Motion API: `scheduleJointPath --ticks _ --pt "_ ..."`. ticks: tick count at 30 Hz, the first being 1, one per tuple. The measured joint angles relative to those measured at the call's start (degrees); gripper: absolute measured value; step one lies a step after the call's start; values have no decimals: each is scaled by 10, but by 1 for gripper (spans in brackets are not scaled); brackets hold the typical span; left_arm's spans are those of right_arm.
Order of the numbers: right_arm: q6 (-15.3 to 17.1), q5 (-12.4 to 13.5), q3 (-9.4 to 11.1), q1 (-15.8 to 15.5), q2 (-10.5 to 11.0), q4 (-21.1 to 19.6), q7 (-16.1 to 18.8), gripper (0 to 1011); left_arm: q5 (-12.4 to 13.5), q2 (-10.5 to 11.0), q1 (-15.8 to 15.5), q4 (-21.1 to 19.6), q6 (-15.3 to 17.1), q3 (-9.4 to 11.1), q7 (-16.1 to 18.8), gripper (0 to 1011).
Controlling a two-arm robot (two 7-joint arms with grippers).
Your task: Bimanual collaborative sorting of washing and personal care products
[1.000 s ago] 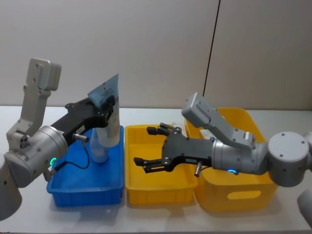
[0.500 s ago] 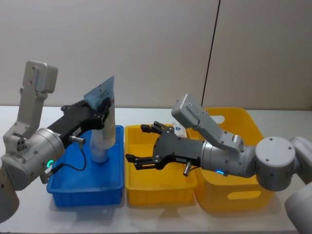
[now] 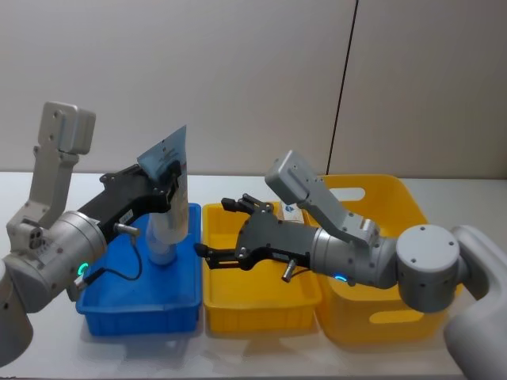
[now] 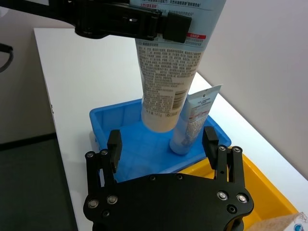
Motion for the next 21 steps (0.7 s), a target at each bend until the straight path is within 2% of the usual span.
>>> scheduleJointPath --ticks 21 --pt "9 -13 -24 26 -36 47 -44 1002 1 -7 3 -11 -4 15 -3 252"
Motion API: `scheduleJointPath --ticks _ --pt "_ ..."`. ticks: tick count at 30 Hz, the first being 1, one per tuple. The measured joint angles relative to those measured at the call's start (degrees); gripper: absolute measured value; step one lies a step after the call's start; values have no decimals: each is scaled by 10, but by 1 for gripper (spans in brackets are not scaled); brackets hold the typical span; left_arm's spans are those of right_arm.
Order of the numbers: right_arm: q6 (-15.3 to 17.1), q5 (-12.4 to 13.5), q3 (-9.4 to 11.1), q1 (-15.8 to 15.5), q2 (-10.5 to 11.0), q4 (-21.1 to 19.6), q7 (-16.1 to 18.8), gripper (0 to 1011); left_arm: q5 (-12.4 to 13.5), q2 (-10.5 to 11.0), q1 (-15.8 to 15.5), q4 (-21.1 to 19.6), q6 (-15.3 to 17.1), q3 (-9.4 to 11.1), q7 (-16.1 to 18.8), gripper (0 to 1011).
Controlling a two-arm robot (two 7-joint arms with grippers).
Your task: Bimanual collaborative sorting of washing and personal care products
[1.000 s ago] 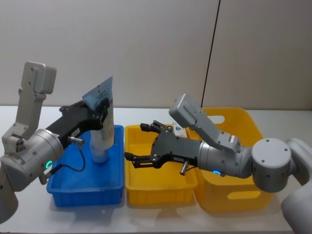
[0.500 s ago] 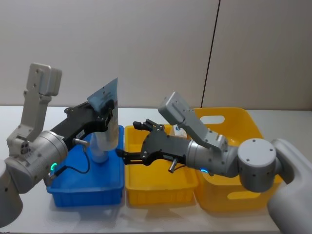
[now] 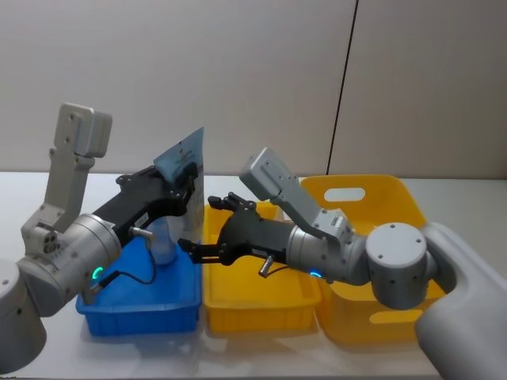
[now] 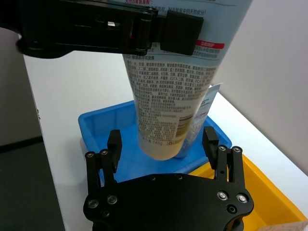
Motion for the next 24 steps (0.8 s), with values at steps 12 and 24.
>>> scheduleJointPath --ticks 12,24 --pt "-1 -2 -13 18 -19 34 -11 1002 -6 -4 -3 -2 -3 8 -2 252" --pt "-14 3 -19 27 -29 46 -10 999 -12 -11 -5 4 -9 12 1 252"
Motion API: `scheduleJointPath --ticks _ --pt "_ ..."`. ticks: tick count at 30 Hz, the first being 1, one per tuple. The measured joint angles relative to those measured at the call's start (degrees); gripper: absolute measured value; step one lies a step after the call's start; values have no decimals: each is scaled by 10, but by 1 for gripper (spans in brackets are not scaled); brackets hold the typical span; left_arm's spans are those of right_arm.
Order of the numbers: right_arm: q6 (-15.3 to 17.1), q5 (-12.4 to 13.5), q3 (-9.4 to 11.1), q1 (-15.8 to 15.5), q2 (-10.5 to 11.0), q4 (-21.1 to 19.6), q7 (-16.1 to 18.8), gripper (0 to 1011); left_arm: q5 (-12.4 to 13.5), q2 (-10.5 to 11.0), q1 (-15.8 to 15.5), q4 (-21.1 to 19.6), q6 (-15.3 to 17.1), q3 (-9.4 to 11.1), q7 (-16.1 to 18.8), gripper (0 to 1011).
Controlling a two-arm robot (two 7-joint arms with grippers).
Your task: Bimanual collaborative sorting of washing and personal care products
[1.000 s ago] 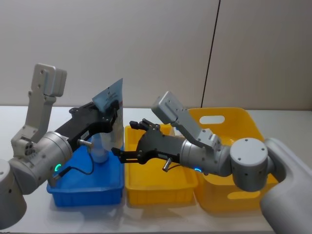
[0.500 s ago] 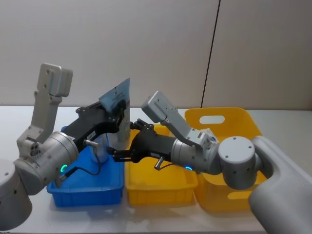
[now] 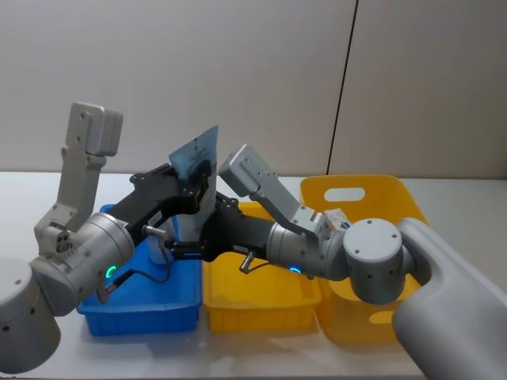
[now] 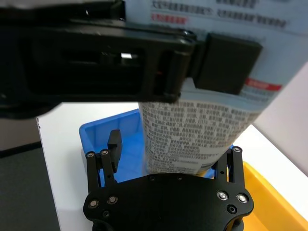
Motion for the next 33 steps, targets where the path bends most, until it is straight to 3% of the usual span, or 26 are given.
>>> scheduleJointPath --ticks 5,7,17,33 --pt "-4 3 -2 2 -2 3 1 915 -2 -2 0 2 -2 1 1 252" --pt "-5 3 -2 2 -3 3 1 829 -2 -2 -1 2 -2 1 1 252" --pt "-8 5 -4 4 -5 5 2 596 -3 -4 -1 4 -4 1 3 252" --pt "-10 7 -5 5 -6 6 2 563 -4 -5 -1 5 -5 1 3 252"
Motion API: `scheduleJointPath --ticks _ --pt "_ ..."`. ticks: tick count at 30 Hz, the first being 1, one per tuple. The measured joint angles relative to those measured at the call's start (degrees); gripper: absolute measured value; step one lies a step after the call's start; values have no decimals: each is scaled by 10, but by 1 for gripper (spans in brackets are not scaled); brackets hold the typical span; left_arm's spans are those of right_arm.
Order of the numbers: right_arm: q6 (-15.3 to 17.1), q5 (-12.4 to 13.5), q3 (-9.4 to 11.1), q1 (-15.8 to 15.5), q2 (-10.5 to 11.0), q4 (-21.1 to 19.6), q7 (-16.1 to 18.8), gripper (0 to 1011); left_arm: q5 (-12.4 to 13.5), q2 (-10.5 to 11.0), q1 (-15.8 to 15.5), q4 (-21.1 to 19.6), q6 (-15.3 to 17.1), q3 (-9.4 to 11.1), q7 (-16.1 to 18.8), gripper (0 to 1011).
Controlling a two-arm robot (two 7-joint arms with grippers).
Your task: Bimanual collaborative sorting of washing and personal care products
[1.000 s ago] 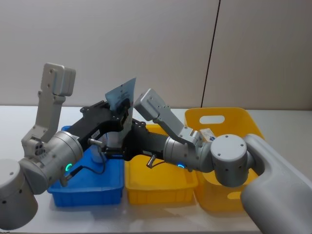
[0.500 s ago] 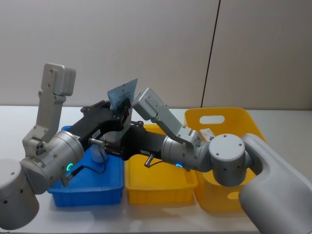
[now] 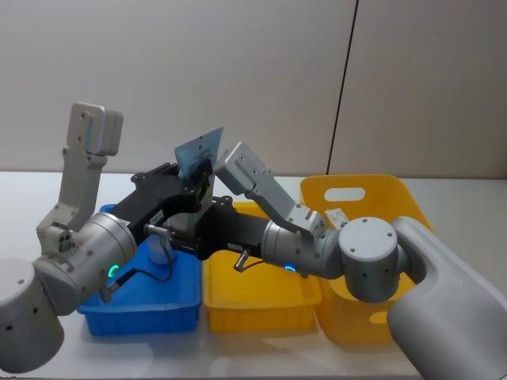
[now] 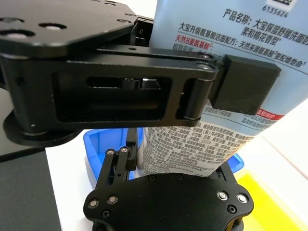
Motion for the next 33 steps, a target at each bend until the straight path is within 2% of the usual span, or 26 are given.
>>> scheduleJointPath --ticks 8,11,13,15,17,18,21,22,24,26,31,33 --pt "0 0 0 0 0 0 0 563 0 0 0 0 0 0 0 269" --pt "0 0 0 0 -1 0 0 549 0 -1 0 0 0 1 -1 378" --pt "-1 0 0 0 -1 0 0 547 0 -1 0 0 0 2 -1 413" --pt "-1 0 0 0 -1 0 0 545 -1 -1 0 0 0 2 -1 522" --pt "-1 0 0 0 -1 0 0 540 -1 -1 0 0 0 2 -1 544" --pt "-1 0 0 0 -1 0 0 534 -1 -1 0 0 0 2 -1 609" --pt "-1 0 0 0 -1 0 0 526 -1 -1 0 0 0 2 -1 669" --pt "-1 0 0 0 0 0 0 512 -1 0 0 0 0 2 -1 729" --pt "-1 1 0 0 1 -1 -1 502 -1 0 0 0 0 2 -1 763" --pt "0 1 1 0 3 -4 -2 490 -1 0 0 0 0 1 -1 843" --pt "8 1 8 -5 18 -17 -9 430 -1 -1 0 0 0 1 -1 981" --pt "13 2 13 -8 29 -25 -13 402 0 -1 0 0 0 1 -1 1001"
